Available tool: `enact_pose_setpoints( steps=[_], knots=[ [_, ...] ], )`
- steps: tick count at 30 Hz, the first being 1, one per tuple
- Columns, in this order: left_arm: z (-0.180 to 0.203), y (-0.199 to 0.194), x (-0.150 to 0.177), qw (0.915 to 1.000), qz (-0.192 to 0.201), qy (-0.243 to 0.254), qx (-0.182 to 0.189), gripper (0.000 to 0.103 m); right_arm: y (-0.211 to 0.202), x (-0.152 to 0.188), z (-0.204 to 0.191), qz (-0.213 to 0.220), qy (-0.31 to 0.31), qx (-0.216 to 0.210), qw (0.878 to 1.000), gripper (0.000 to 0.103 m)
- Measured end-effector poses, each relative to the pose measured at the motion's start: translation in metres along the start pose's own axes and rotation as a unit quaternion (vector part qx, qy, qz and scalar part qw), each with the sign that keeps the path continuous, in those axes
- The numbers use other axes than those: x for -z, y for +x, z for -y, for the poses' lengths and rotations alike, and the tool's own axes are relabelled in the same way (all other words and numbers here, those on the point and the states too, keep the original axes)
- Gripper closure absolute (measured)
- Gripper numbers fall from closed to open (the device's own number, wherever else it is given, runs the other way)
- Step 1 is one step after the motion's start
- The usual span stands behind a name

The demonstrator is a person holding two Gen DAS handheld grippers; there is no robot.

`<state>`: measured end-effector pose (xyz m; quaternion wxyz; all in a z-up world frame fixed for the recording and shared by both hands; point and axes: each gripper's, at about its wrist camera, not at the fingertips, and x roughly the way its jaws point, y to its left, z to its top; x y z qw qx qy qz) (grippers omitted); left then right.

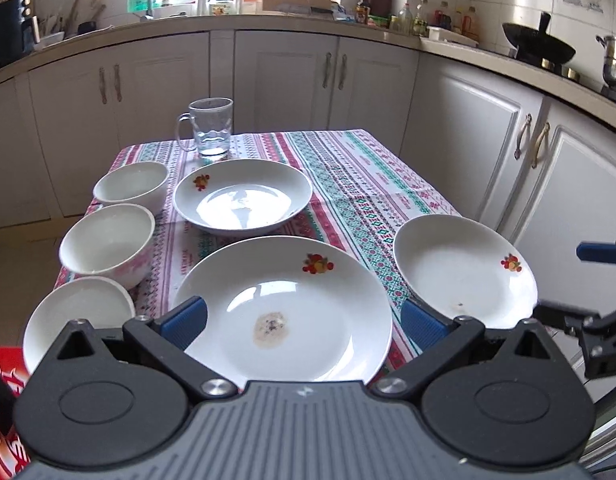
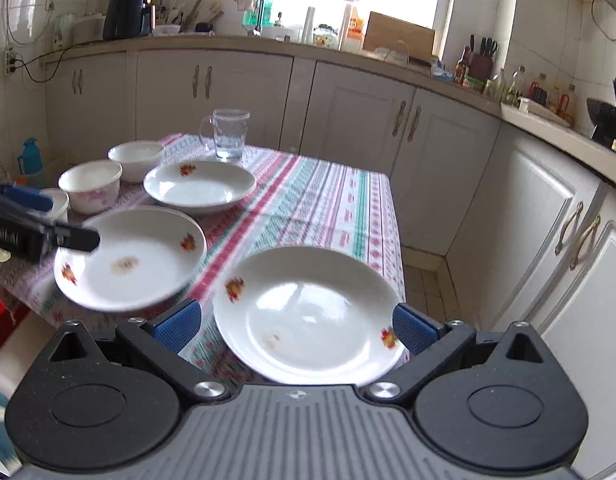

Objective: Organize plates and bowls
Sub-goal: 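Reach the left tool to a white floral plate and grasp its rim, then lift and carry the gripped white plate with the left tool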

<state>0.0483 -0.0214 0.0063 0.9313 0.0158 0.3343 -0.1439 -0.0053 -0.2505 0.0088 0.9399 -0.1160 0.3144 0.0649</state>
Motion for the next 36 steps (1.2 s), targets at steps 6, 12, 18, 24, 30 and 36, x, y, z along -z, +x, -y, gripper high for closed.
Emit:
enact_pose_setpoints(
  steps=[6, 12, 18, 24, 30, 36],
  knots=[
    [0.014, 0.021, -0.008, 0.9992, -0.015, 0.026, 0.025, 0.001, 0.021, 0.03, 0.016, -0.039, 0.004, -0.026, 0.999, 0.0],
    [0.029, 0.045, -0.019, 0.9976, -0.045, 0.041, 0.034, 0.001, 0.049, 0.05, 0.027, -0.067, 0.026, -0.045, 0.996, 0.0],
    [0.045, 0.063, -0.028, 0.9949, -0.056, 0.072, 0.045, 0.001, 0.071, 0.057, 0.035, -0.074, 0.032, -0.057, 0.995, 0.0],
    [0.059, 0.087, -0.039, 0.991, -0.071, 0.093, 0.065, 0.001, 0.079, 0.056, 0.044, -0.057, 0.015, -0.085, 0.995, 0.0],
    [0.074, 0.114, -0.053, 0.9838, -0.096, 0.11, 0.104, 0.002, 0.081, 0.061, 0.053, -0.028, 0.006, -0.105, 0.994, 0.0],
    [0.092, 0.143, -0.063, 0.9746, -0.12, 0.141, 0.126, 0.006, 0.083, 0.063, 0.06, -0.007, -0.015, -0.133, 0.991, 0.0]
  ],
)
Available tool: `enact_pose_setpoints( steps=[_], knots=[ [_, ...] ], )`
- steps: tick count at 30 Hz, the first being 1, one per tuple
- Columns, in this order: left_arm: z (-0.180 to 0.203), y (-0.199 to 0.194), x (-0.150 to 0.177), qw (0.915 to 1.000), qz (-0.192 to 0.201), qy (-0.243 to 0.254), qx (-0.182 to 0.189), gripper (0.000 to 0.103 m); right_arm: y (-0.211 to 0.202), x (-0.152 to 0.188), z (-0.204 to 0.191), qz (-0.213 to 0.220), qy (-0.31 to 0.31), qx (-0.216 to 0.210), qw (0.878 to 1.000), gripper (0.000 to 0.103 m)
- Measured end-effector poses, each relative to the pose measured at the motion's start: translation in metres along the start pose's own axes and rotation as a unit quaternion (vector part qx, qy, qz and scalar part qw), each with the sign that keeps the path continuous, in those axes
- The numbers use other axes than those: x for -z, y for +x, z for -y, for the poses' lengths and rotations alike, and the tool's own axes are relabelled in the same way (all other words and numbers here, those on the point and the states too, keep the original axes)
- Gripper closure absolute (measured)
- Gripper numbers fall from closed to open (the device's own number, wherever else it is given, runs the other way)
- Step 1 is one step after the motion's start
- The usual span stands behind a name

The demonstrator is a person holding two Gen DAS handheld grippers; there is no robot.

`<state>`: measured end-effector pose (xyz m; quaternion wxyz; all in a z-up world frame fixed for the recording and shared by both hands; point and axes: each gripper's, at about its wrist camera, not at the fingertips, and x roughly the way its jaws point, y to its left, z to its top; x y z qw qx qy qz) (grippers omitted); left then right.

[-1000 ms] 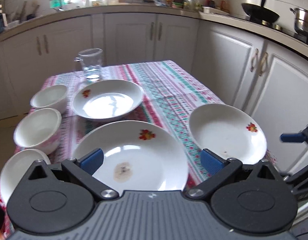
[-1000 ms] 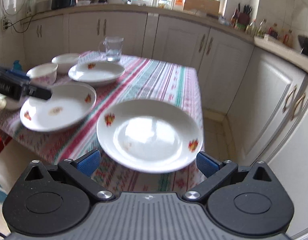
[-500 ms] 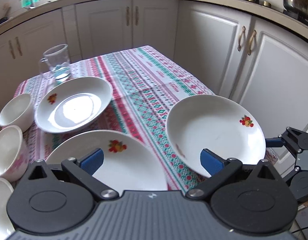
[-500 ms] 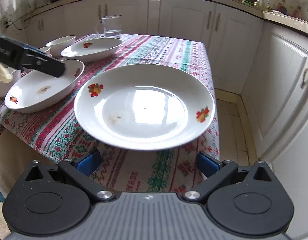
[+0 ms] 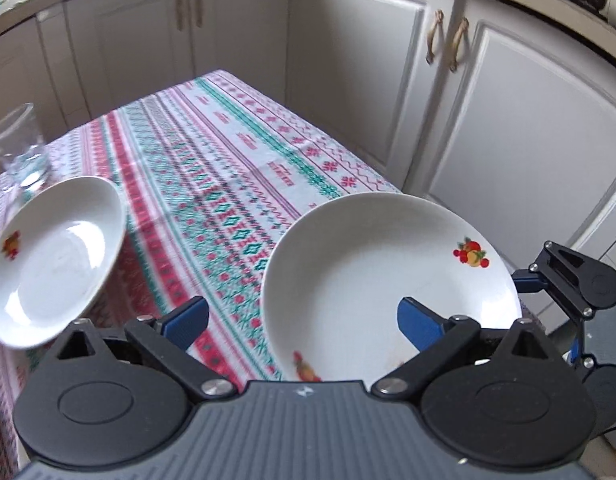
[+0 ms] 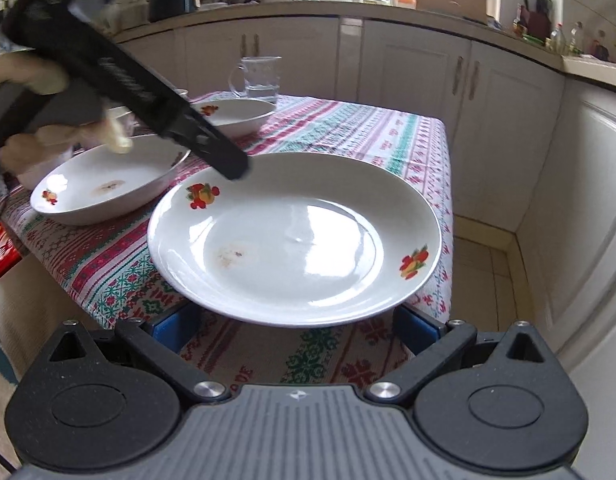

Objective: Organize plates and bowls
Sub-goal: 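Lift and carry the gripped white plate with the left tool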

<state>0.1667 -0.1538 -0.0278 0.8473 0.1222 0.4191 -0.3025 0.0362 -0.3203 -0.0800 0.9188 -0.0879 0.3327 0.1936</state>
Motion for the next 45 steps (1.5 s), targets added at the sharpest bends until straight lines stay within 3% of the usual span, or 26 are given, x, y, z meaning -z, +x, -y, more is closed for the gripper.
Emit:
enact_pose_setpoints(
  steps=[2, 16, 30, 45],
  knots=[
    [0.0, 0.01, -0.005, 0.9999, -0.011, 0.007, 0.01, 0.017, 0.0, 0.001, 0.001, 0.006, -0.006, -0.007, 1.0, 0.0],
    [-0.002, 0.049, -0.026, 0.997, -0.062, 0.016, 0.044, 0.037, 0.003, 0.001, 0.007, 0.014, -0.016, -0.02, 1.0, 0.0],
    [-0.003, 0.054, -0.03, 0.9948, -0.075, 0.035, 0.06, 0.04, 0.003, -0.005, 0.007, -0.008, -0.019, -0.018, 1.0, 0.0],
    [-0.015, 0.039, -0.037, 0.9963, -0.048, 0.028, 0.066, 0.04, 0.004, -0.023, 0.005, -0.022, -0.026, -0.014, 0.999, 0.0]
  ],
)
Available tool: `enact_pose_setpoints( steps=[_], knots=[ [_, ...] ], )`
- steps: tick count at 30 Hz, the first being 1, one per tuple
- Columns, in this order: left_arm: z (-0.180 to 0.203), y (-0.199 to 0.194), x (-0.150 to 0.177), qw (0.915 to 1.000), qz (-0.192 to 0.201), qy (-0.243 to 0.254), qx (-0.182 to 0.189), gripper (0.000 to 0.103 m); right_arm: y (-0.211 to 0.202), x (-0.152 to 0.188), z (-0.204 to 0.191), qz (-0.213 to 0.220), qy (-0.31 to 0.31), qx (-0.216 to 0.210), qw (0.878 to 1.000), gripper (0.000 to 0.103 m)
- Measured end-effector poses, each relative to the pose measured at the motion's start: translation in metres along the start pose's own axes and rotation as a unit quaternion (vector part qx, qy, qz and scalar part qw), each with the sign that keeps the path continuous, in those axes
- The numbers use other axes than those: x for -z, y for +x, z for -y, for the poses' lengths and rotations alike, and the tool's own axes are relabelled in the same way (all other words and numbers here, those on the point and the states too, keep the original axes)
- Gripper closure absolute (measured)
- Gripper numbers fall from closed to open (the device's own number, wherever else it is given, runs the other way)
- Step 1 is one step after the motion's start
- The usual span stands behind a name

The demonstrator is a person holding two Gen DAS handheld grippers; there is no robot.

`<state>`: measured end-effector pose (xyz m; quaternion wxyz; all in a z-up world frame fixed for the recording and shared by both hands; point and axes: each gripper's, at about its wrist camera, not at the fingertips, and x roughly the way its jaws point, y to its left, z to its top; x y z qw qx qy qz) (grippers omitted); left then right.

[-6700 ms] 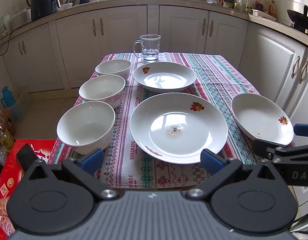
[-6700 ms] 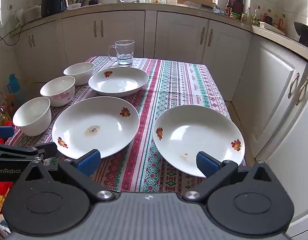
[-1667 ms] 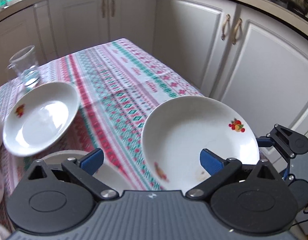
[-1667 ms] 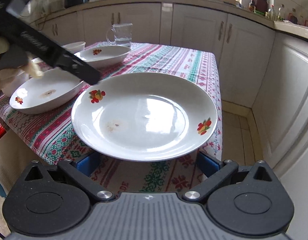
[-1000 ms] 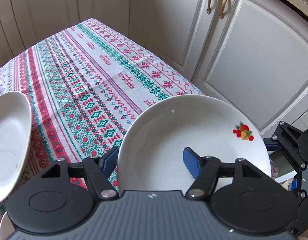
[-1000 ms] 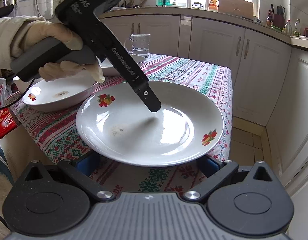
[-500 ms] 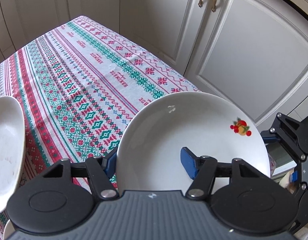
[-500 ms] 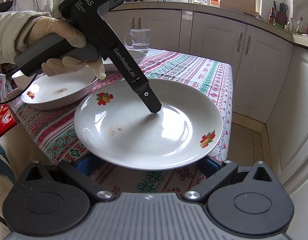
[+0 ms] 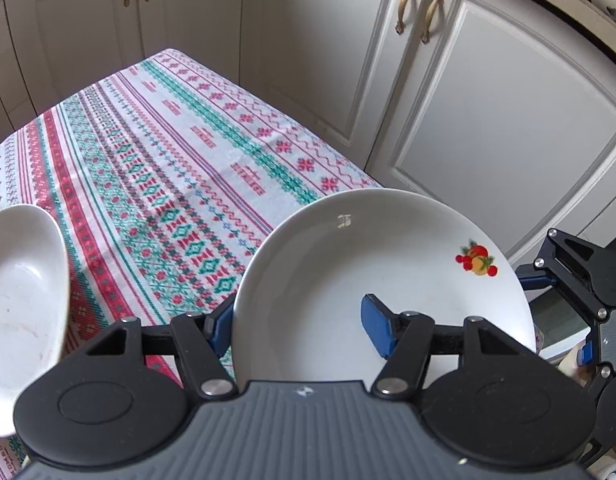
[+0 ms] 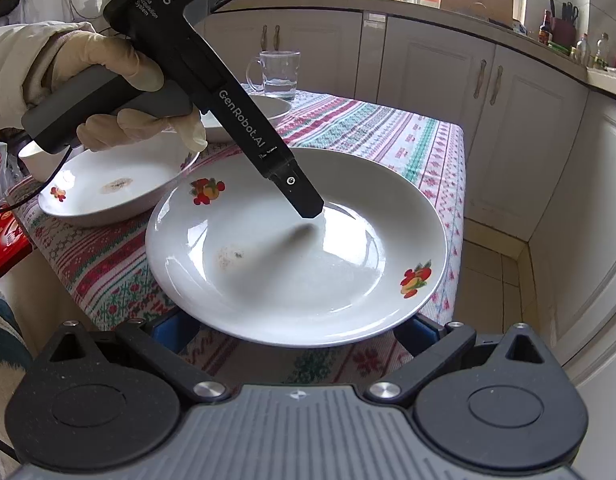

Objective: Organize plates and bowls
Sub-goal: 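Lift and carry the gripped white plate with the left tool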

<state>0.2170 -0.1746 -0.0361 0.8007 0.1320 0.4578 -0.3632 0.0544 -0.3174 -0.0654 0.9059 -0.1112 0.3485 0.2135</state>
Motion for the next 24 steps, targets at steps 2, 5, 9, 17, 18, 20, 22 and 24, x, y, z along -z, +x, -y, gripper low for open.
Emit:
enact_pose_setpoints(
  steps=[2, 5, 9, 17, 18, 20, 22, 24],
  knots=[
    [-0.004, -0.001, -0.004, 1.0, 0.004, -0.001, -0.003, 0.04, 0.001, -0.005, 0.002, 0.002, -0.003, -0.002, 1.0, 0.0],
    [-0.013, -0.001, -0.009, 0.9999, 0.008, -0.007, -0.007, 0.04, 0.006, -0.014, 0.007, 0.004, -0.01, -0.005, 1.0, 0.0],
    [-0.023, 0.0, -0.017, 0.9997, 0.015, -0.01, -0.014, 0.04, 0.015, -0.025, 0.013, 0.004, -0.02, -0.006, 1.0, 0.0],
    [-0.043, 0.014, -0.031, 0.9995, 0.016, -0.015, -0.021, 0.04, 0.038, -0.037, 0.029, -0.002, -0.022, -0.015, 1.0, 0.0],
    [-0.045, 0.017, -0.032, 0.9995, 0.016, -0.016, -0.023, 0.04, 0.04, -0.038, 0.03, -0.003, -0.022, -0.015, 1.0, 0.0],
    [-0.047, 0.019, -0.034, 0.9994, 0.015, -0.017, -0.024, 0.04, 0.045, -0.039, 0.032, -0.006, -0.022, -0.016, 1.0, 0.0],
    [-0.05, 0.022, -0.036, 0.9994, 0.016, -0.018, -0.024, 0.04, 0.049, -0.041, 0.035, -0.008, -0.021, -0.017, 1.0, 0.0],
    [-0.053, 0.024, -0.038, 0.9994, 0.017, -0.018, -0.026, 0.04, 0.052, -0.043, 0.037, -0.008, -0.02, -0.017, 1.0, 0.0]
  ],
)
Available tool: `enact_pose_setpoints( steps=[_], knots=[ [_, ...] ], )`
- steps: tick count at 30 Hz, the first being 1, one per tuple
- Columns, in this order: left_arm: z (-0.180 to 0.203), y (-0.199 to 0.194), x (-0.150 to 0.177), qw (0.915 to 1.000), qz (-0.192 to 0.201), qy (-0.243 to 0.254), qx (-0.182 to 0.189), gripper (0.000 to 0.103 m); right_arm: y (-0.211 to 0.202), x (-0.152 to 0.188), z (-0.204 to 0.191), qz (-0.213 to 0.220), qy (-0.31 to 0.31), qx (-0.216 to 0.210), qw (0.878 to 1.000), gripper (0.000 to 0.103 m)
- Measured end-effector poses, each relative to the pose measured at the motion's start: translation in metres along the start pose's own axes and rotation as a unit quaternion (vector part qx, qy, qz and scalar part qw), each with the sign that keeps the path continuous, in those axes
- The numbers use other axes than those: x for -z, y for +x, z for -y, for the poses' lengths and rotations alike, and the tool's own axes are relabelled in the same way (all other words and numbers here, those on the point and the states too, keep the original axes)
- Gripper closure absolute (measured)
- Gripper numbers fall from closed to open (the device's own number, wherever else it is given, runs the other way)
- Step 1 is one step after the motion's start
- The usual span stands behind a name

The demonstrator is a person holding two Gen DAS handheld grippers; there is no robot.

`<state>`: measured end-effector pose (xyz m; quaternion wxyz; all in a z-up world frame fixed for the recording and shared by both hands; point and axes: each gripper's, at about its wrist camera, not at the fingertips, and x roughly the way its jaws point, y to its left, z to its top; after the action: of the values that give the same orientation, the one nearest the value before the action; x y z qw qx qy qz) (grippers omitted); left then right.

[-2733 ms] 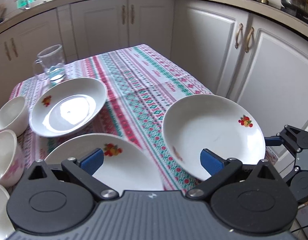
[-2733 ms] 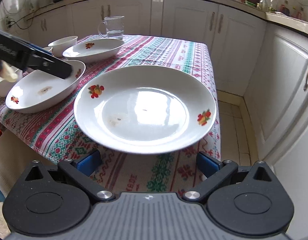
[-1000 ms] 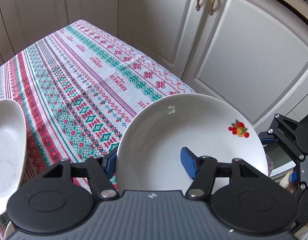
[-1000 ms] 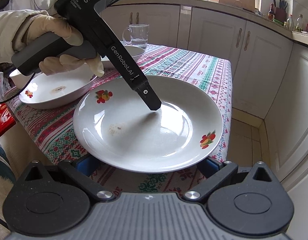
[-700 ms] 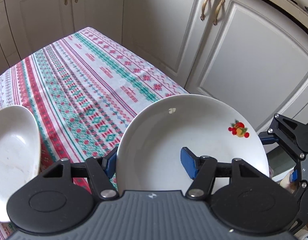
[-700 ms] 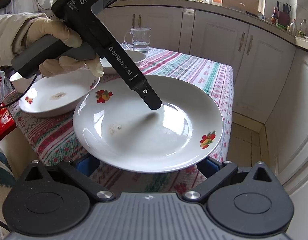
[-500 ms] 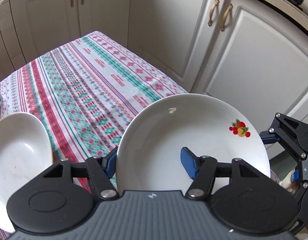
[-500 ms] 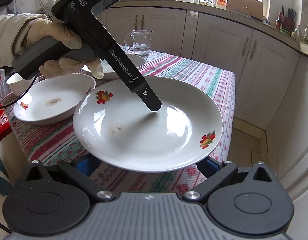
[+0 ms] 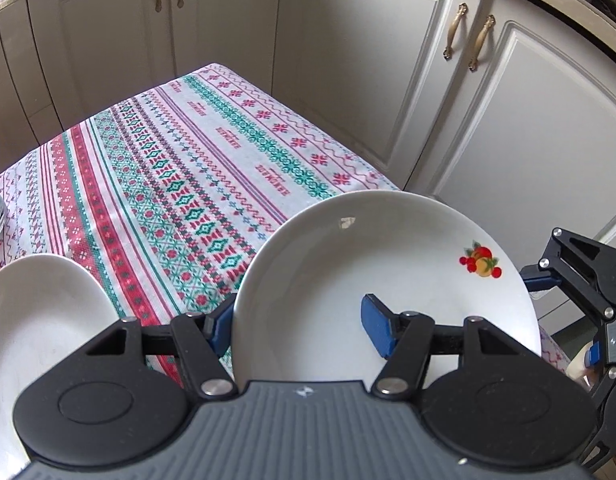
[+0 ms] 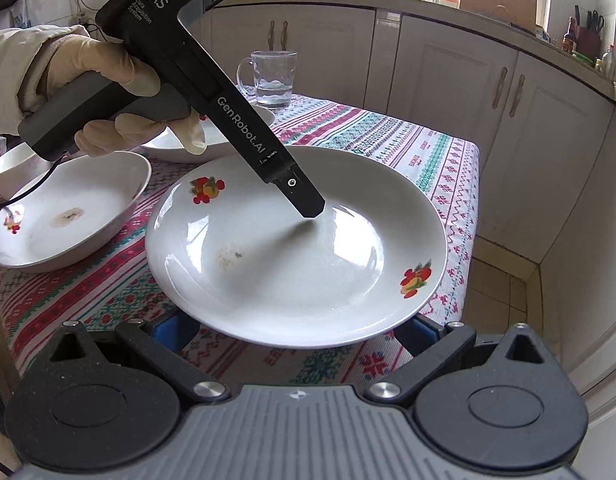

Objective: Organize plates and bowls
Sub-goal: 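Lift and carry the gripped white plate with the left tool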

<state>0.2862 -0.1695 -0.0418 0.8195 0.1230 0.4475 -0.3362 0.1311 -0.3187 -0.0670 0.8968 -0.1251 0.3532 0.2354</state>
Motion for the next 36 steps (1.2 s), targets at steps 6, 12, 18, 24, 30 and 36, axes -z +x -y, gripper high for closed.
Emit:
enact_pose_setpoints(
  steps=[6, 12, 18, 24, 30, 36],
  knots=[
    [-0.005, 0.006, -0.006, 1.0, 0.004, 0.001, -0.003, 0.04, 0.008, -0.004, 0.006, -0.001, 0.006, 0.001, 1.0, 0.0],
    [-0.009, 0.012, -0.009, 1.0, 0.004, 0.0, -0.007, 0.04, 0.017, -0.008, 0.011, 0.0, 0.009, 0.003, 1.0, 0.0],
    [-0.011, 0.017, -0.009, 1.0, 0.005, -0.002, -0.004, 0.04, 0.02, -0.008, 0.012, -0.004, 0.01, 0.006, 1.0, 0.0],
    [-0.011, 0.021, -0.009, 1.0, 0.002, 0.0, -0.004, 0.04, 0.023, -0.007, 0.013, -0.009, 0.012, 0.005, 1.0, 0.0],
    [-0.008, 0.02, -0.008, 0.9999, 0.003, 0.014, -0.006, 0.033, 0.024, -0.007, 0.013, -0.013, 0.013, 0.006, 1.0, 0.0],
    [-0.002, 0.006, -0.007, 0.9988, 0.028, 0.029, -0.027, 0.023, 0.013, -0.007, 0.011, -0.014, 0.014, 0.011, 1.0, 0.0]
  ],
)
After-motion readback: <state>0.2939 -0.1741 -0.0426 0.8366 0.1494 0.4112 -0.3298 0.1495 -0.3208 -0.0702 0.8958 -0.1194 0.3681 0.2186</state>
